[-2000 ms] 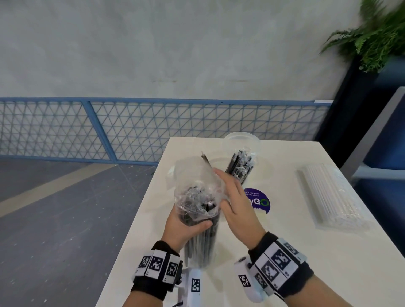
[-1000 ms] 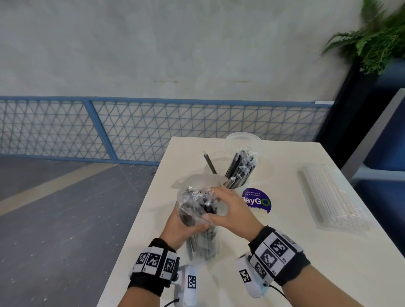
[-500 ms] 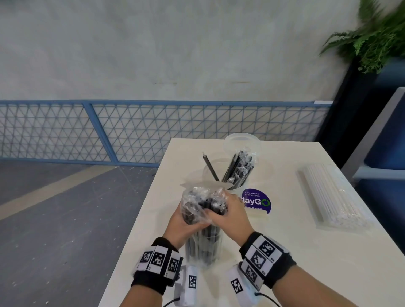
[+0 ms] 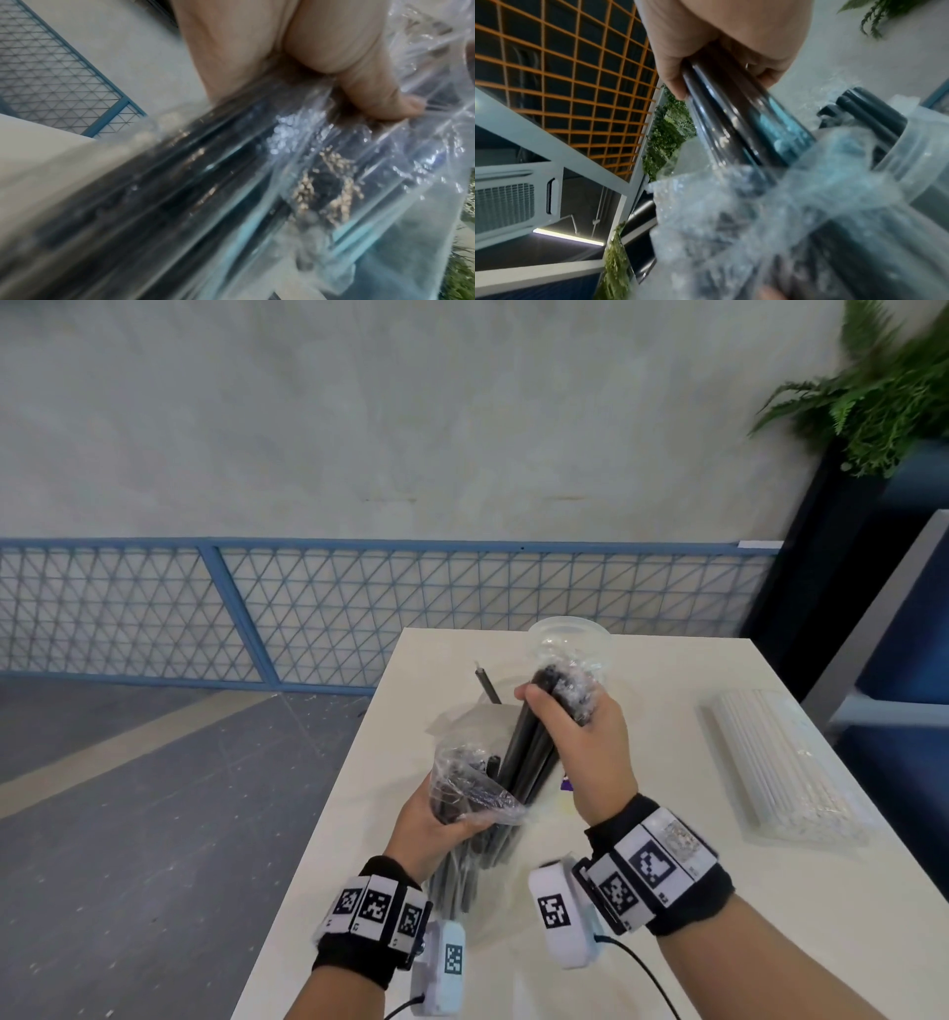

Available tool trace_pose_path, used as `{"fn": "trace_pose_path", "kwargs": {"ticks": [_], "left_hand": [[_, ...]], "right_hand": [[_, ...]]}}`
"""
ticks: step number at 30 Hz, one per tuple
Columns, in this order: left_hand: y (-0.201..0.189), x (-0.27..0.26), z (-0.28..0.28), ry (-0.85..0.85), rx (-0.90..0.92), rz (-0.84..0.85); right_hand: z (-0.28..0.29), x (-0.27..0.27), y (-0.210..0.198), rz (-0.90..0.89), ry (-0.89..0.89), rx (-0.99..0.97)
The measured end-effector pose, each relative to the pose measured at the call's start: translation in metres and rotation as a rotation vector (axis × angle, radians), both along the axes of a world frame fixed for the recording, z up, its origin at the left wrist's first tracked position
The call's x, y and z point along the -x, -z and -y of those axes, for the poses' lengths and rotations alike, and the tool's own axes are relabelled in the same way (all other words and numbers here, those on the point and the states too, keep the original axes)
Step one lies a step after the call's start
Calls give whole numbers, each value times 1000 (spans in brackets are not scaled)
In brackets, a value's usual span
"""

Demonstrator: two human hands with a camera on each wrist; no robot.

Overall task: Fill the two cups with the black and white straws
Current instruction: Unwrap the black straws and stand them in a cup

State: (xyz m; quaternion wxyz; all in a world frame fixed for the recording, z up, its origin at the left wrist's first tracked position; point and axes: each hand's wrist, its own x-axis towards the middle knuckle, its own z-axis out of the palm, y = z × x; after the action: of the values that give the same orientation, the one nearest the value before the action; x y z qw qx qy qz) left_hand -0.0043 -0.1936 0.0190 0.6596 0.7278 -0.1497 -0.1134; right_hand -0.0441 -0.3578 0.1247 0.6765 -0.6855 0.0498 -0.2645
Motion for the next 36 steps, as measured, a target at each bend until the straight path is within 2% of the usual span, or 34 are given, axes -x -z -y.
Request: {"fn": "trace_pose_path", "kwargs": {"ticks": [4,7,11,19,21,25,29,36], "left_hand": [[-3,2,-1,-22,16,7],[-7,3,1,-27,28,27],[-11,1,2,-7,14,55],[-5,-1,-2,-38,-36,-8],[-7,-2,0,-61,-46,-2],[-12,-1,3,-72,-33,12],[-14,0,1,-62,0,-24],[-10,-2,-12,-191,120,-101]], "right_hand": [[-3,2,2,2,-72,-82],[-11,9,22,-83,-127,-91],[-20,10,39,-167,-74,-72],[-5,-11,2,-21,95,-234],[-9,-8,9,-7,94,-231],[-22,-1,26,-93,88,-167],[-12,-12,8,-48,179,-324],[13,-22,-22,70,224,-603]]}}
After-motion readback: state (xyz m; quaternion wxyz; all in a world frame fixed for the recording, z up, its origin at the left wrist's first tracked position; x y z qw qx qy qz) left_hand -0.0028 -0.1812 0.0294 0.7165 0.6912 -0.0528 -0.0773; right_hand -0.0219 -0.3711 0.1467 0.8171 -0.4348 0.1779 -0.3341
